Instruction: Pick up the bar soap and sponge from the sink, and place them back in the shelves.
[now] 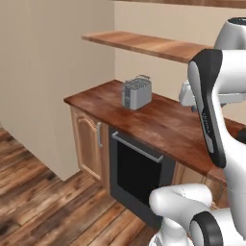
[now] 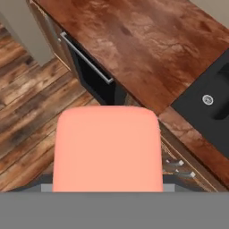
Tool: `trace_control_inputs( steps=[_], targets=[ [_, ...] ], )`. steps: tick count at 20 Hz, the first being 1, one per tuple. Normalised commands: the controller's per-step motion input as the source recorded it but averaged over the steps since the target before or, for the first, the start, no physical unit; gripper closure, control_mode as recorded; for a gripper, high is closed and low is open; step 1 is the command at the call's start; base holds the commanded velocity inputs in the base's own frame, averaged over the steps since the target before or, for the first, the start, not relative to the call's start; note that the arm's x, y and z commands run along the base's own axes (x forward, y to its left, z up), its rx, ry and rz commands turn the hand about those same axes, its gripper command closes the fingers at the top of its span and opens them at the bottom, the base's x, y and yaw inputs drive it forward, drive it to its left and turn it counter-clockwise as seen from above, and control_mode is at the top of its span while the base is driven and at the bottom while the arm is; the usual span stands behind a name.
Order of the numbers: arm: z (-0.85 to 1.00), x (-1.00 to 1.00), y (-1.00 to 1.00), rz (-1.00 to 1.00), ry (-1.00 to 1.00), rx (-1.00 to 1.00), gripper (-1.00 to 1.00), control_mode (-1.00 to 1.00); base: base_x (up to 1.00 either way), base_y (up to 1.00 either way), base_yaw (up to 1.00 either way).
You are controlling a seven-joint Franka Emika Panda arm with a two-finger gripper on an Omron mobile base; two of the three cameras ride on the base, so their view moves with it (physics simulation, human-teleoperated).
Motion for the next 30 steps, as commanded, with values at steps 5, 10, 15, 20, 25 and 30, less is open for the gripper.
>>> trace_control_inputs(
  steps=[5, 10, 15, 20, 25, 30],
  targets=[
    [0.0, 0.0, 0.0, 0.0, 0.0, 0.0, 1.0, 1.0, 0.2, 0.04, -0.46],
    [0.0, 0.0, 0.0, 0.0, 0.0, 0.0, 1.0, 1.0, 0.18, 0.09, -0.45],
    [0.0, 0.0, 0.0, 0.0, 0.0, 0.0, 1.0, 1.0, 0.25, 0.22, -0.42],
    [0.0, 0.0, 0.0, 0.0, 0.0, 0.0, 1.0, 1.0, 0.44, 0.21, -0.33],
    [0.0, 0.0, 0.0, 0.0, 0.0, 0.0, 1.0, 1.0, 0.39, 0.16, -0.31],
    [0.0, 0.0, 0.0, 0.0, 0.0, 0.0, 1.0, 1.0, 0.26, 0.3, -0.34]
  ],
)
